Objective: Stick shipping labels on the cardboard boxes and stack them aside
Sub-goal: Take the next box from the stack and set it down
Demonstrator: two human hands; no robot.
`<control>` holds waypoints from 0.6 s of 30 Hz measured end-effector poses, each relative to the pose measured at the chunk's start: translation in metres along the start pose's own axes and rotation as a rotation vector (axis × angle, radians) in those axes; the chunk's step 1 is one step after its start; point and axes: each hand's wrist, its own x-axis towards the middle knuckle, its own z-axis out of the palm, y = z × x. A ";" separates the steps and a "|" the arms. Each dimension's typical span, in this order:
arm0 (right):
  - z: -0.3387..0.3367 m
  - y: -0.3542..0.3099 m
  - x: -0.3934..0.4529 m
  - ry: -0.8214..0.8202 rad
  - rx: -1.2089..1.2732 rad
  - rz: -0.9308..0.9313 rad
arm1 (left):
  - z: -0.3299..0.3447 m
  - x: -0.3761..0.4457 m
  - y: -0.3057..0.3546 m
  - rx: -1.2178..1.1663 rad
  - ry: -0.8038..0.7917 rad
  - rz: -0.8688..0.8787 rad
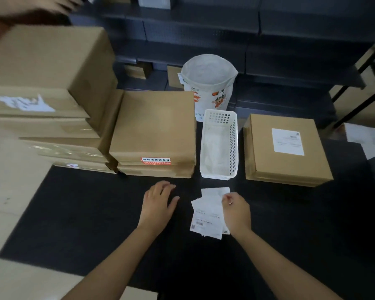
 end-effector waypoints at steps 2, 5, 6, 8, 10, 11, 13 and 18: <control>0.005 -0.032 0.005 0.052 0.078 -0.119 | -0.024 0.018 -0.016 -0.021 0.203 -0.044; 0.017 -0.086 0.014 0.130 0.213 -0.265 | -0.057 0.047 -0.042 -0.082 0.475 -0.112; 0.023 -0.104 0.019 0.157 0.252 -0.297 | -0.066 0.056 -0.049 -0.143 0.519 -0.178; 0.038 -0.134 0.031 0.219 0.307 -0.310 | -0.077 0.071 -0.064 -0.335 0.493 -0.347; 0.053 -0.156 0.040 0.235 0.341 -0.255 | -0.082 0.080 -0.073 -0.483 0.400 -0.421; 0.060 -0.163 0.044 0.218 0.359 -0.214 | -0.083 0.080 -0.076 -0.529 0.355 -0.418; 0.070 -0.172 0.046 0.183 0.384 -0.154 | -0.085 0.081 -0.080 -0.627 0.300 -0.416; 0.075 -0.175 0.044 0.211 0.404 -0.058 | -0.091 0.095 -0.092 -0.746 0.209 -0.535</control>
